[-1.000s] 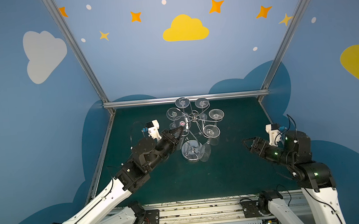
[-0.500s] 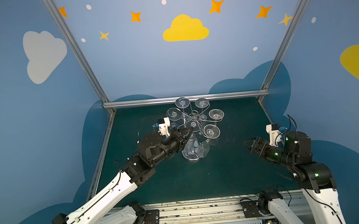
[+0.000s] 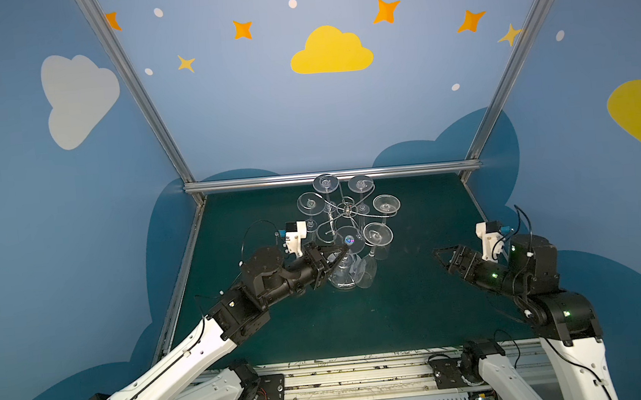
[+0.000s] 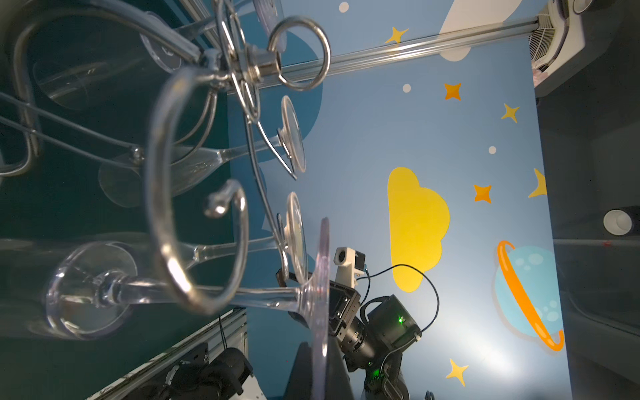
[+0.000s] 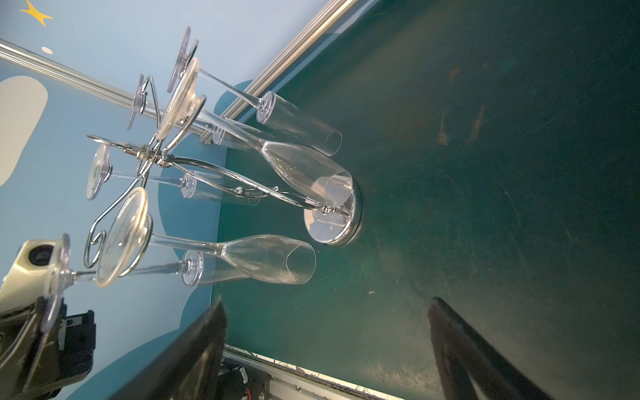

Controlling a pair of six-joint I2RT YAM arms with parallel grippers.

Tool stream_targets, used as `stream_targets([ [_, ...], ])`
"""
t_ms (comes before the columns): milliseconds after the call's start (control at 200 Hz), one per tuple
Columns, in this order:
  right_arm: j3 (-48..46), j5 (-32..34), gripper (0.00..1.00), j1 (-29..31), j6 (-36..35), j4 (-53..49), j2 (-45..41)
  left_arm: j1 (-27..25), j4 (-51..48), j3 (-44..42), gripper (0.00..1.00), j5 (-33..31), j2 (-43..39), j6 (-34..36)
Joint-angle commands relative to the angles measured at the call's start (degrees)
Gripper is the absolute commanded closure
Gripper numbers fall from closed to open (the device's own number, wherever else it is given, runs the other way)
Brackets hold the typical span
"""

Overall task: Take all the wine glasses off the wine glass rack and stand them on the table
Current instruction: 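Pull the held glass off the rack hook with the left gripper, lifting it upward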

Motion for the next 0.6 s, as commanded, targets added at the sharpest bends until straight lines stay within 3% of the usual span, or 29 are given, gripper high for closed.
stream_targets([
  [0,2.14,-1.02,0.11,0.22,-0.89,-0.55,0.77,0.19,-6.82,-0.73,0.97,-2.12,-5.01,3.47],
  [230,5.96,-0.15,0.11,0.21,-2.09,-1.75,1.81,1.18,-29.78,5.14,0.97,-11.42,-16.48,16.43],
  [350,5.77,-0.88,0.11,0.24,-1.44,-0.86,2.11,1.10,-36.47,8.67,0.97,-16.06,-20.24,22.30],
  [596,6.09,-1.42,0.11,0.22,-1.24,-0.93,2.34,1.14,-44.13,20.91,0.97,-20.06,-16.90,41.03],
])
